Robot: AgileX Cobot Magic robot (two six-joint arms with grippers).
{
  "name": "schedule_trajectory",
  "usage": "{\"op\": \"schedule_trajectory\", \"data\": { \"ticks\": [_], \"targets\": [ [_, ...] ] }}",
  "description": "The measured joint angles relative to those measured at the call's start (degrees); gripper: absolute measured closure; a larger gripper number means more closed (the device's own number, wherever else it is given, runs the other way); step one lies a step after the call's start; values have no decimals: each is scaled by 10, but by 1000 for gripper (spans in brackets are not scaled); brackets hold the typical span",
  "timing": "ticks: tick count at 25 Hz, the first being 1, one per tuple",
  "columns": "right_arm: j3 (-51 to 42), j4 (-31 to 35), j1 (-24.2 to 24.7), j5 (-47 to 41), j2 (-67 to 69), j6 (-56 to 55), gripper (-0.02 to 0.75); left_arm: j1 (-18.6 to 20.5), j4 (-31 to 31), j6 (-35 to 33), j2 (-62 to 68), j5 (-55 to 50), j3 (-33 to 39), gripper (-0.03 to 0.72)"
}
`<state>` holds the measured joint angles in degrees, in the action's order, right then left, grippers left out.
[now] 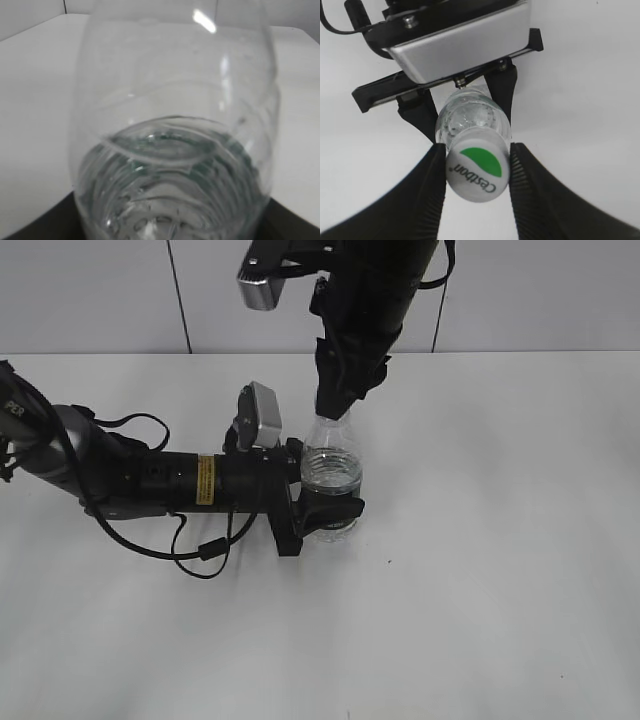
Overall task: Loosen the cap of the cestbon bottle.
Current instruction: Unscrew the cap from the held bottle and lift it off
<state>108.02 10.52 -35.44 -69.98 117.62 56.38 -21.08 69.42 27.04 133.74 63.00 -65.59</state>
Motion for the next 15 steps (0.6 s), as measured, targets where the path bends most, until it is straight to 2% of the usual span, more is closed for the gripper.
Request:
{"op": "schedule_trajectory", "data": {
  "ticks": [5,15],
  "targets": [
    [0,0,0,0,0,61,442,0,2,1,0,0,0,283],
    [0,1,0,-1,-7,72,446,0,4,2,0,0,0,283]
  ]
}}
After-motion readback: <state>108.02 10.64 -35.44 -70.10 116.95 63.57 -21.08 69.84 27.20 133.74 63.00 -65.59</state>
